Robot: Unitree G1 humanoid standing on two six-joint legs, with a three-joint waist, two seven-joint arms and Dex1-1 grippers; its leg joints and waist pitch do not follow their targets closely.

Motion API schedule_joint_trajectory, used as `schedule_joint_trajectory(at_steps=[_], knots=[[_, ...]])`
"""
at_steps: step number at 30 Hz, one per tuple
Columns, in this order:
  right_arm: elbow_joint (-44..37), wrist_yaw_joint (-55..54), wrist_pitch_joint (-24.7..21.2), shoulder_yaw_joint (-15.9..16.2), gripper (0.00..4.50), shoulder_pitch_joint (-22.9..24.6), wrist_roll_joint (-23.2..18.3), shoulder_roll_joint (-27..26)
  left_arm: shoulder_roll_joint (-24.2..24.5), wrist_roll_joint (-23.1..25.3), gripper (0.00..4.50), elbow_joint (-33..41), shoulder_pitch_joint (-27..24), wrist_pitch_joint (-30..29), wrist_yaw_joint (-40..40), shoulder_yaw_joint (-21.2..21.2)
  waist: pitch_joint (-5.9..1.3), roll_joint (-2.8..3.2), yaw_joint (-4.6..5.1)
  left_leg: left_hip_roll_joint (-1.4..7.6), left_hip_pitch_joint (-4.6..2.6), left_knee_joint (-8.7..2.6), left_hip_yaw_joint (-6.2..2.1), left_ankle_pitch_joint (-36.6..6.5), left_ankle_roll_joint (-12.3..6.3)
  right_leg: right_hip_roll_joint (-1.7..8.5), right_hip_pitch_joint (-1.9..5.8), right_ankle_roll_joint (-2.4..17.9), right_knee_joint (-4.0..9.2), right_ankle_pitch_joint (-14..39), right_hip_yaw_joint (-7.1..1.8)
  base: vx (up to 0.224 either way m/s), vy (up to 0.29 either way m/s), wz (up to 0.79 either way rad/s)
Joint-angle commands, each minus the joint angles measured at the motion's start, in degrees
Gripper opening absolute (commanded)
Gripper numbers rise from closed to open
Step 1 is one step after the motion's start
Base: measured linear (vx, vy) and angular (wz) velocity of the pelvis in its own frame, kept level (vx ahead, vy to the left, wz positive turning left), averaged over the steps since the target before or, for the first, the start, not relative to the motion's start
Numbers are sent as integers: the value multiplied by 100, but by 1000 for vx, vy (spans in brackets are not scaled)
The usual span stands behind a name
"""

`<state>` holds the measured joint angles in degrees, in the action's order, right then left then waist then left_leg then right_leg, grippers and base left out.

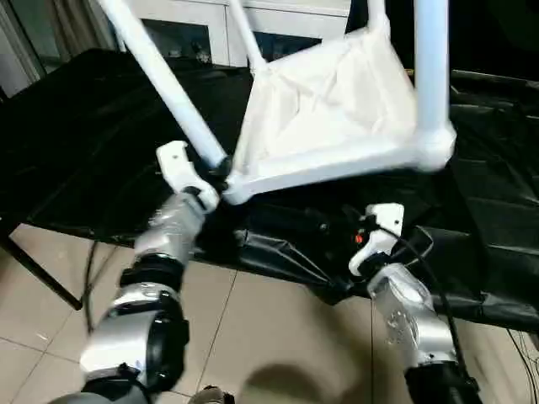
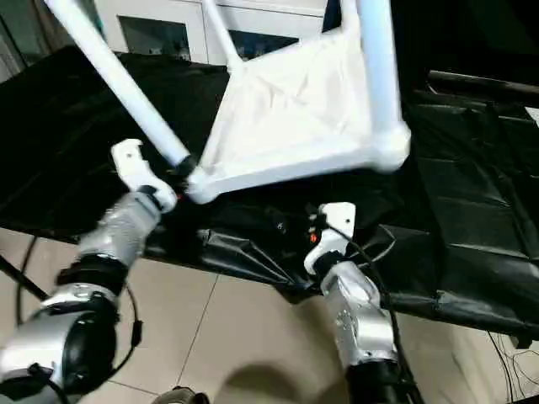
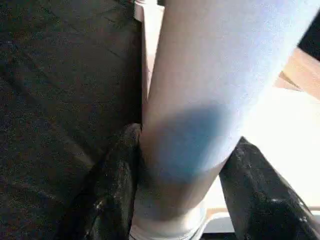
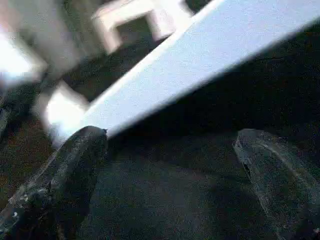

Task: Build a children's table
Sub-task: Flip table

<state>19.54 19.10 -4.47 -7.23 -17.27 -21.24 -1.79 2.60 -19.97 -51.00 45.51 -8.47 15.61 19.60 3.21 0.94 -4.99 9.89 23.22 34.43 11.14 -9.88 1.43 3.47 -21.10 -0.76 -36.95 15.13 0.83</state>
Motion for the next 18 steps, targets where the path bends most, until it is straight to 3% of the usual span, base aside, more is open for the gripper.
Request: schedule_joint_trajectory(at_steps=[1, 4, 6, 7, 11, 18], knots=[[112, -187, -108, -315, 450, -235, -462, -108, -176, -236, 213, 191, 19, -137, -6, 59, -394, -26, 15, 357, -193, -385, -190, -720, -426, 500, 160, 1429, 430, -837, -198, 0, 0, 0], [209, -200, -78, -420, 450, -379, -624, -192, -197, -244, 213, 240, 7, -173, -11, 54, -405, -15, 3, 353, -183, -369, -186, -485, -476, 483, 162, 1388, 400, -1159, -188, 0, 0, 0], [680, -551, -6, -654, 450, -779, -633, -270, -251, -290, 213, 401, -45, -298, -52, 44, -427, -4, 14, 350, -185, -362, -182, -407, -440, 488, 159, 1464, 368, -1360, -171, 0, 0, 0], [991, -699, 19, -883, 450, -1075, -850, -340, -272, -304, 213, 474, -68, -334, -80, 29, -442, -12, -7, 337, -186, -338, -165, -334, -448, 478, 163, 1479, 364, -1456, -173, 0, 0, 0], [1679, -1026, 197, -1248, 450, -1603, -1075, -369, -305, -303, 213, 617, -116, -398, -97, 1, -490, 7, -6, 341, -165, -293, -166, 11, -593, 457, 145, 1493, 278, -1973, -147, 0, 0, 0], [2581, -820, 374, -1649, 450, -2401, -1448, -291, -393, -262, 213, 1003, -281, -622, -33, -165, -493, -6, -29, 330, -136, -263, -146, 97, -744, 464, 164, 1498, 247, -2241, -129, 0, 0, 0]])
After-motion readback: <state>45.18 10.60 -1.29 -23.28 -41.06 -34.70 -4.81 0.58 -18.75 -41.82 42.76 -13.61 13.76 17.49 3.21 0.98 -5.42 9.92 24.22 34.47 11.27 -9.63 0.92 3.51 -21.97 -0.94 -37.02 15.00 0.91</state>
